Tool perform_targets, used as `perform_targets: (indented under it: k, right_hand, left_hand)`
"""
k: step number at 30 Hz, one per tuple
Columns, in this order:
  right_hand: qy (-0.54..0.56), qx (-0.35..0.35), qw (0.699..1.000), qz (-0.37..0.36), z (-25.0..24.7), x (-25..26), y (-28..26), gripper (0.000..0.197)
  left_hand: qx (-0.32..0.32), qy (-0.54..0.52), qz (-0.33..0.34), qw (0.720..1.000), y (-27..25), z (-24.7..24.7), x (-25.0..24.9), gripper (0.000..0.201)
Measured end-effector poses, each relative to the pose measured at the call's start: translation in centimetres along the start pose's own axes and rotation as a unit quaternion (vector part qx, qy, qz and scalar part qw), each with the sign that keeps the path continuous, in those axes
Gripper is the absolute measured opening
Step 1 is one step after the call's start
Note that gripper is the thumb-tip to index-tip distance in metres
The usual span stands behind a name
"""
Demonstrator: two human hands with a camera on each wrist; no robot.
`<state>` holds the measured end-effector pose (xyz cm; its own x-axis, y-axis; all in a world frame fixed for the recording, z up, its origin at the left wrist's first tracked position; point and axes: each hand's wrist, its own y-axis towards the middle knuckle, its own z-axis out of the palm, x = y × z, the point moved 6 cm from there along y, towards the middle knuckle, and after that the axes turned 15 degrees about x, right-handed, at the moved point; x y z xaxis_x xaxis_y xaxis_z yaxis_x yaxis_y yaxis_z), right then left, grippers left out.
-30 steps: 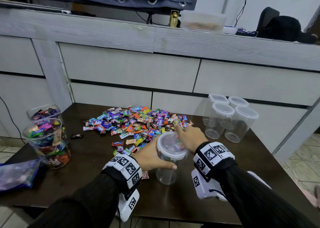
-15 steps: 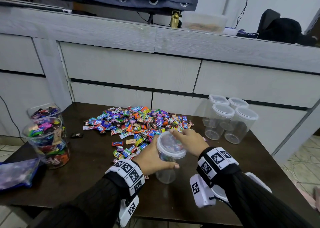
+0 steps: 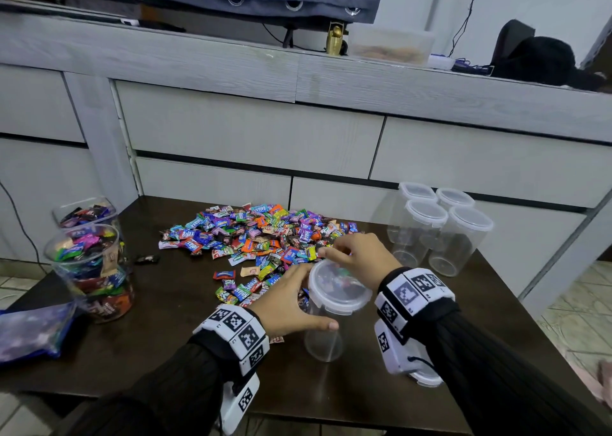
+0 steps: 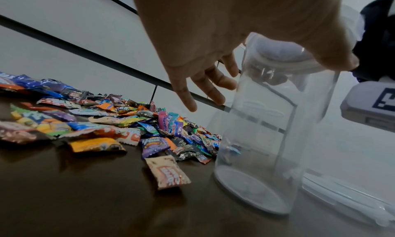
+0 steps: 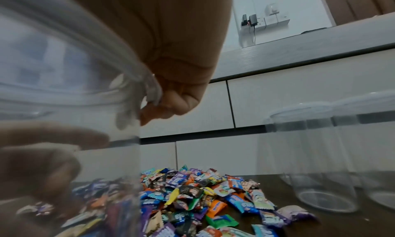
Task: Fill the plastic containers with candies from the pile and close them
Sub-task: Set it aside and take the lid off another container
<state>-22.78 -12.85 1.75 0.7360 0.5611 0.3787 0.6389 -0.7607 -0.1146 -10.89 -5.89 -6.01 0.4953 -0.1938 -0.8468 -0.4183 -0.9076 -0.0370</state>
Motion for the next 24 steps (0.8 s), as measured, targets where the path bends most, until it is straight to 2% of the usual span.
perform_targets:
  k: [3, 8, 10, 12, 15, 18, 21, 24]
  right_hand:
    - [0.029, -0.044, 0.999, 0.002, -0.1, 0.3, 0.0, 0.039]
    - [0.071, -0.011, 0.995, -0.072, 0.7, 1.1, -0.5, 0.021]
    - [0.036, -0.030, 0.996, -0.073, 0.7, 0.8, -0.6, 0.025]
    - [0.006, -0.041, 0.998, -0.039, 0.6, 0.2, -0.4, 0.035]
    - [0.028, -0.055, 0.998, 0.015, 0.1, -0.7, -0.4, 0.044]
    - [0.091, -0.057, 0.991, 0.077, 0.1, -1.6, -0.8, 0.048]
    - [0.169, -0.014, 0.979, 0.114, 1.2, -1.9, -1.5, 0.049]
    - [0.201, 0.002, 0.971, 0.129, 2.4, -1.8, -1.8, 0.043]
  left_hand:
    - [0.012, -0.053, 0.016, 0.998, 0.4, 0.6, -0.1, 0.102]
    - [0.009, -0.097, 0.021, 0.995, 0.1, 1.2, 0.4, 0.096]
    - [0.010, -0.101, 0.017, 0.995, 0.0, 1.2, 0.6, 0.089]
    - [0.005, -0.096, 0.008, 0.995, -0.2, 0.8, 0.6, 0.081]
    - [-0.003, -0.066, 0.019, 0.998, -0.3, 0.2, 0.3, 0.088]
    - [-0.068, -0.037, 0.010, 0.997, -0.1, -0.4, 0.4, 0.098]
    - [-0.155, 0.019, -0.064, 0.986, -0.2, -0.3, 0.9, 0.110]
    - [-0.203, -0.040, -0.057, 0.977, 0.0, 0.7, 1.4, 0.101]
